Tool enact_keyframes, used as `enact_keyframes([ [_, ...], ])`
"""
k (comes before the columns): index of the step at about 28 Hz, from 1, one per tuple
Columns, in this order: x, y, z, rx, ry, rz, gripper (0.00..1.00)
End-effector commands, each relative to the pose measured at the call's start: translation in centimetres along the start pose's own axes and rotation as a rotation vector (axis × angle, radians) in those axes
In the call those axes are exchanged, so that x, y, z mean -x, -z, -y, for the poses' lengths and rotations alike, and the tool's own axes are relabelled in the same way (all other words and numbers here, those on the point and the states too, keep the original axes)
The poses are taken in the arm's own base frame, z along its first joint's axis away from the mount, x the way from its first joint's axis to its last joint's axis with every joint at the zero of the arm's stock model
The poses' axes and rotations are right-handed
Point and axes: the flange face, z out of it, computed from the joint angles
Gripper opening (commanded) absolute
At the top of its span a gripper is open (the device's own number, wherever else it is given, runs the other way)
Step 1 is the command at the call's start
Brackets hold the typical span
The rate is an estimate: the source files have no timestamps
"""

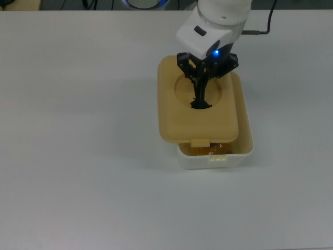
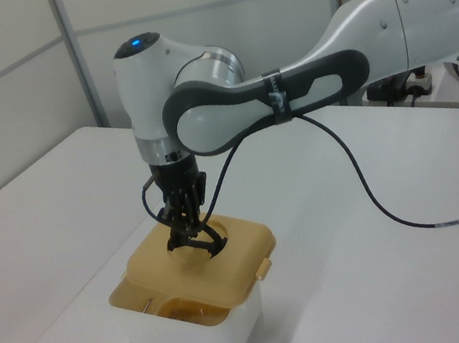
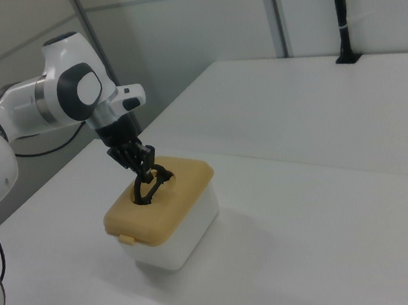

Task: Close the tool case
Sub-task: 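Carry the lid over the white box and lower it onto the rim, then press the lid down onto the box and open the gripper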

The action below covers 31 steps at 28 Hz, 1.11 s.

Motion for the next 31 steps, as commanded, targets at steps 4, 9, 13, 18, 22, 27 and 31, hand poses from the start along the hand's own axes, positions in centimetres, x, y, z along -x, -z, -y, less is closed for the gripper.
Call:
enact_keyframes([
  [4,0.1,-0.2,1.5,0.019,-0.002,0.001,0.0],
  [9,-0.3,-0.3,2.2,0.012,-0.002,-0.003,0.0],
  [13,-0.5,-0.5,2.8,0.012,0.001,-0.01,0.0],
  [18,-0.8,-0.4,2.7,0.006,-0.003,-0.017,0.0],
  [22,-1.2,-0.3,2.7,-0.007,-0.008,-0.049,0.0],
  [27,-1.6,-0.7,2.5,-0.013,-0.008,-0.06,0.0],
  [31,-2.0,-1.2,2.4,-0.005,-0.005,-0.07,0.0],
])
